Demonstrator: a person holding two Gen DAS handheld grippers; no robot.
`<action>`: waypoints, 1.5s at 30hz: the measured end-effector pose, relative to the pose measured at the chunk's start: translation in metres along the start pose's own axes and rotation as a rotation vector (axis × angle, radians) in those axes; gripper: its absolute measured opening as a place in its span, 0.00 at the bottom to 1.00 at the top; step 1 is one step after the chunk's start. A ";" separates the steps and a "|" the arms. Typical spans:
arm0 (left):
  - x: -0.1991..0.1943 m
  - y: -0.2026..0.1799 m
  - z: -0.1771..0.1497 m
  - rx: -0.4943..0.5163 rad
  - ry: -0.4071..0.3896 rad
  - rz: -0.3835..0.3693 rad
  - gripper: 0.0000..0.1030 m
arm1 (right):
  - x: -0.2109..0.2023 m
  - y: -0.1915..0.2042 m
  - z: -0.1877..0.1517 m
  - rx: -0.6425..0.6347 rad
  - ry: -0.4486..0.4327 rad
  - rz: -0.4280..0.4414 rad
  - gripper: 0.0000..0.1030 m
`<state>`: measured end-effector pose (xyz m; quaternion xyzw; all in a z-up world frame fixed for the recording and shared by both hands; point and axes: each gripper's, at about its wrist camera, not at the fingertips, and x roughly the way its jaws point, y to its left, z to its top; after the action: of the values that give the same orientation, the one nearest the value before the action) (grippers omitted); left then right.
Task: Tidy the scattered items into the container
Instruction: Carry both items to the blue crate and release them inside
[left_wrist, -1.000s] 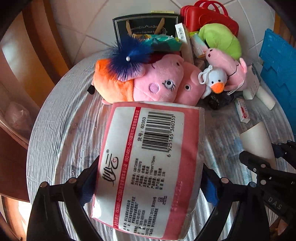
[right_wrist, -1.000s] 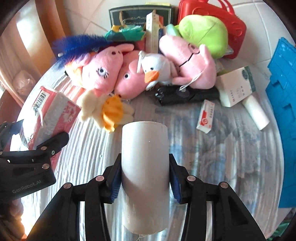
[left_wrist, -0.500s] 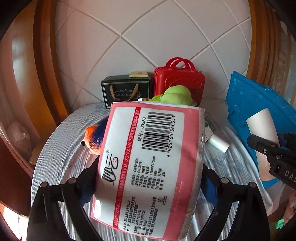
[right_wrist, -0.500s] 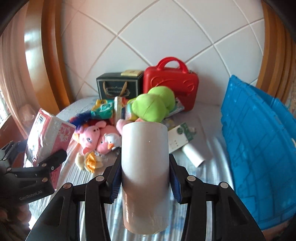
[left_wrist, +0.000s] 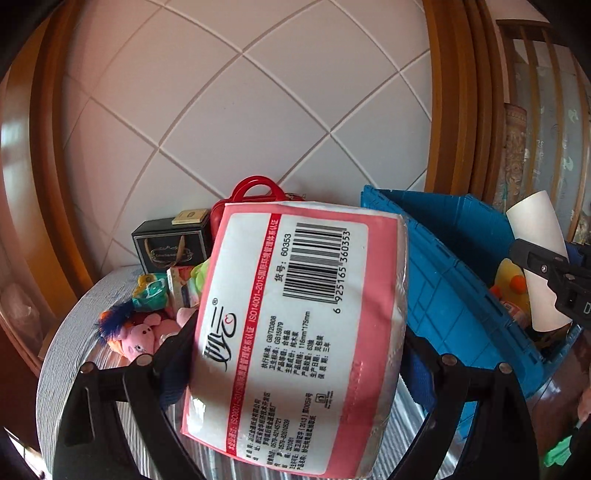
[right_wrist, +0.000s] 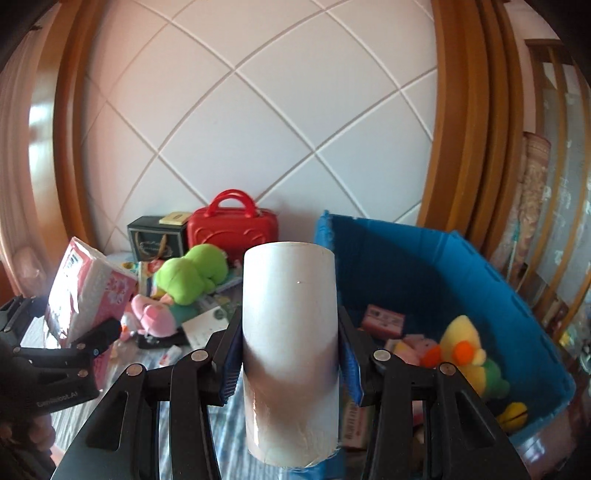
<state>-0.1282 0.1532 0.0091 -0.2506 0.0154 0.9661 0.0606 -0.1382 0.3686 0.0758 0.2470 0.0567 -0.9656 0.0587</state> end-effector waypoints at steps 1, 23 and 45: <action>0.001 -0.013 0.006 0.019 -0.012 -0.024 0.91 | -0.001 -0.014 0.000 0.016 0.002 -0.033 0.43; 0.088 -0.302 0.008 0.204 0.341 -0.184 0.91 | 0.043 -0.262 -0.094 0.095 0.284 -0.105 0.43; 0.069 -0.295 0.003 0.094 0.291 -0.196 0.96 | 0.026 -0.286 -0.096 0.099 0.186 -0.056 0.99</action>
<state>-0.1526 0.4531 -0.0212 -0.3849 0.0448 0.9073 0.1633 -0.1558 0.6620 0.0026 0.3367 0.0211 -0.9413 0.0140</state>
